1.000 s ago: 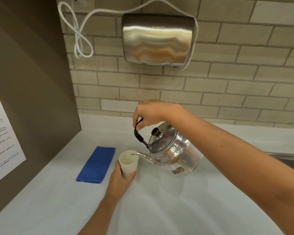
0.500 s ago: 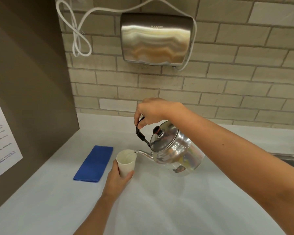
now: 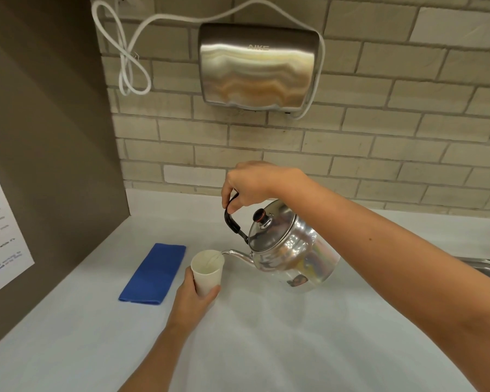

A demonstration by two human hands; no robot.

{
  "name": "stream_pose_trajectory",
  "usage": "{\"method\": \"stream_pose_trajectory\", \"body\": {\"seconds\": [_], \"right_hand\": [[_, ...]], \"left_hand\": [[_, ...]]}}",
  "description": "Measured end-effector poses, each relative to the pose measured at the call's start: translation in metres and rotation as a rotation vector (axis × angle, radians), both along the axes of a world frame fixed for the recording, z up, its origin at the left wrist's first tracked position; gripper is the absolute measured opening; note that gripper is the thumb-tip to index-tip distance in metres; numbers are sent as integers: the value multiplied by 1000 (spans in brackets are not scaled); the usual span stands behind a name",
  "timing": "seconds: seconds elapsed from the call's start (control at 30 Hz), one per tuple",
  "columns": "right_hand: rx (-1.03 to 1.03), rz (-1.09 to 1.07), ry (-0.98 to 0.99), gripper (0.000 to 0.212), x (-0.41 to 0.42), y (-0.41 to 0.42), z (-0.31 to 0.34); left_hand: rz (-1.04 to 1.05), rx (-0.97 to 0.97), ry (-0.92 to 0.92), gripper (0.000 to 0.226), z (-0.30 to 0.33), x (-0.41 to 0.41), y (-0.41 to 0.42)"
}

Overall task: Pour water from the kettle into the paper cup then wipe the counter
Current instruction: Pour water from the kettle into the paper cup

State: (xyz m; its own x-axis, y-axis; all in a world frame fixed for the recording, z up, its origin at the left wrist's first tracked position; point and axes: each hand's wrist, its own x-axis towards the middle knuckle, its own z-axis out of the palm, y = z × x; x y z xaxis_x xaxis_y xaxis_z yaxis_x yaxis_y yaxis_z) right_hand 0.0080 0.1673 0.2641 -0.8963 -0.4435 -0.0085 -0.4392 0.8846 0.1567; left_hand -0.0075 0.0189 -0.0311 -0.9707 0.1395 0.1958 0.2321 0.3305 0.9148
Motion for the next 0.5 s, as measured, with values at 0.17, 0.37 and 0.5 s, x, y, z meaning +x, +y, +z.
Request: {"method": "stream_pose_trajectory", "body": {"seconds": [0.17,0.37,0.5], "right_hand": [[-5,-2,0,18,-1,-1,0],[-4,-4,2,19,-1,-2,3],[32,6,2,19,1,-6,7]], "left_hand": [[9,2,3,74,0,0,0],[13,-8,-7,77,-1,-1,1],[21,3,-8,73,-2,-2,0]]}}
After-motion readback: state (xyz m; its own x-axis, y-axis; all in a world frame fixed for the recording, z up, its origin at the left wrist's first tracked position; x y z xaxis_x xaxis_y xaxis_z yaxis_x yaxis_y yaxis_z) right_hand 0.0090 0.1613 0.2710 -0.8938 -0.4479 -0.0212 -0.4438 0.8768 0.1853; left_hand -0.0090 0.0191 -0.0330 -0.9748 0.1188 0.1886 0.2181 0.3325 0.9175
